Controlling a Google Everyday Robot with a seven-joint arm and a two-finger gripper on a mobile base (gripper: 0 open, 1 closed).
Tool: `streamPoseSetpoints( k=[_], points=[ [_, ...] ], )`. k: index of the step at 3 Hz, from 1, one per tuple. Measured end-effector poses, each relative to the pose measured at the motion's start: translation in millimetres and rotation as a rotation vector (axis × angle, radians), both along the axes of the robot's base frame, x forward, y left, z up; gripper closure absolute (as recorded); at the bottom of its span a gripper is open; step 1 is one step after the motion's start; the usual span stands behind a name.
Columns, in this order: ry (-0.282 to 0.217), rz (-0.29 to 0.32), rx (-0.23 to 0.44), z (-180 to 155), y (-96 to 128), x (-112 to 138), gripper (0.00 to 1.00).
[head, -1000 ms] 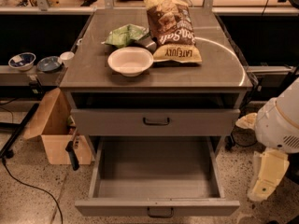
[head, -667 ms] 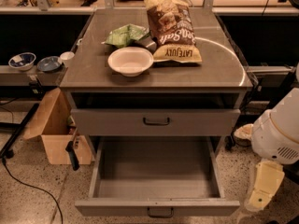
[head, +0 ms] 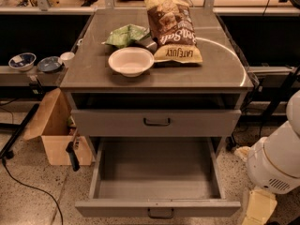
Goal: Close middle drawer
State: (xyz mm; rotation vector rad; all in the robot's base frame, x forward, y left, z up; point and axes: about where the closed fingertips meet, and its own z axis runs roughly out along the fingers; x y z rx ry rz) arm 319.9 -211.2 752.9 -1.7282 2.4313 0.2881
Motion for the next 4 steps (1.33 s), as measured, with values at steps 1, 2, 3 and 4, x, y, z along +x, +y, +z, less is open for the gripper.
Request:
streamPoseSetpoints(
  k=[1,2,3,4],
  points=[
    [0.0,0.0,0.0,0,0,0,0.0],
    [0.007,-0.009,0.0,-5,-1,-1,0.21],
    [0.023,-0.03,-0.001,-18,-4,-2,0.45],
    [0.051,-0.066,0.001,-38,-9,-6,0.68]
  ],
)
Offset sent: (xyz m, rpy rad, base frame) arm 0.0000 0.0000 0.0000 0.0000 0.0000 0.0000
